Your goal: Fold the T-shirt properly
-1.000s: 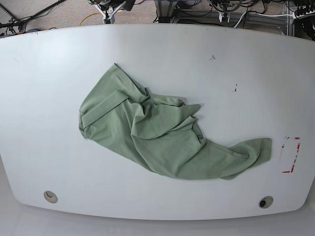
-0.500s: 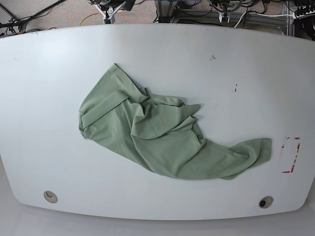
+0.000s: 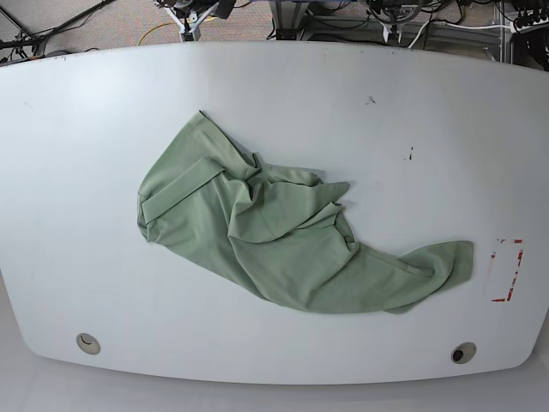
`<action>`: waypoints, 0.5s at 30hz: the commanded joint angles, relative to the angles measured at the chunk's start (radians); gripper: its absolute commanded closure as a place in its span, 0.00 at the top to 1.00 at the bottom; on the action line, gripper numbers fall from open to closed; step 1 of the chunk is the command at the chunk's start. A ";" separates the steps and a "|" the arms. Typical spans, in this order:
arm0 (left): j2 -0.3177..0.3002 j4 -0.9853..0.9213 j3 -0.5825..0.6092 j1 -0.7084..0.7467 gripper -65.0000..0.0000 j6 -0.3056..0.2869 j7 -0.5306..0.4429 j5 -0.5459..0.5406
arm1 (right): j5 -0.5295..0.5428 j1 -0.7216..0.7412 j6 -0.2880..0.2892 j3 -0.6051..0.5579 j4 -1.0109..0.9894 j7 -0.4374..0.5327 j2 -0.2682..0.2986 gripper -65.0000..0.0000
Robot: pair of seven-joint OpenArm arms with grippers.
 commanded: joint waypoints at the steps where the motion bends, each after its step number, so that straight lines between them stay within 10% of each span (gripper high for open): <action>1: -0.003 0.002 0.000 -0.001 0.27 0.000 -0.010 -0.001 | 0.002 -0.005 0.007 0.002 0.003 0.009 0.008 0.33; 15: -0.008 -0.015 -0.004 0.001 0.27 0.002 -0.018 0.002 | 0.003 0.001 0.004 0.003 0.010 0.012 0.001 0.32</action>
